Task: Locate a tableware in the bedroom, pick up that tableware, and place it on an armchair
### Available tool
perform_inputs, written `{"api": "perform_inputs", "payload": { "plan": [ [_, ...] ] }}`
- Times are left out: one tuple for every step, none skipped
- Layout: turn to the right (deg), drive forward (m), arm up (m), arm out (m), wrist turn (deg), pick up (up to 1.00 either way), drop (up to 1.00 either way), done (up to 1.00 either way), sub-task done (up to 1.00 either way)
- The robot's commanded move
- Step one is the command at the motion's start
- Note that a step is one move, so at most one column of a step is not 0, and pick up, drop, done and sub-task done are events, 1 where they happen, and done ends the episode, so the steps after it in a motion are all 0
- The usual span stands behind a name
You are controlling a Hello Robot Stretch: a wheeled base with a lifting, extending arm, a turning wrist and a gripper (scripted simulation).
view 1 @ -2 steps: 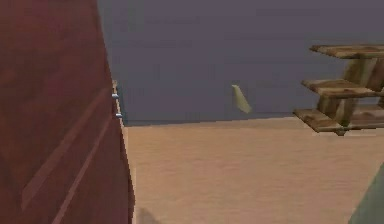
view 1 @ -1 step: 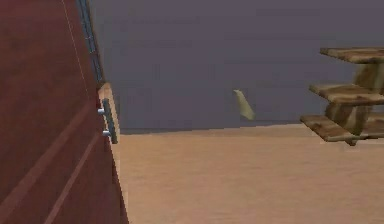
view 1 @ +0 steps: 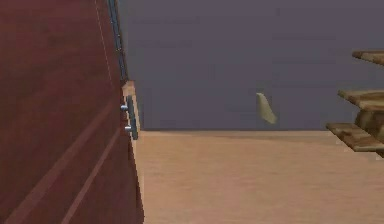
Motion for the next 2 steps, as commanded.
{"api": "perform_inputs", "payload": {
  "plan": [
    [0.0, 1.00, 0.00, 0.00, 0.0, 0.00, 0.00, 0.00, 0.00],
    [0.0, 0.20, 0.00, 0.00, 0.0, 0.00, 0.00, 0.00, 0.00]
  ]
}}
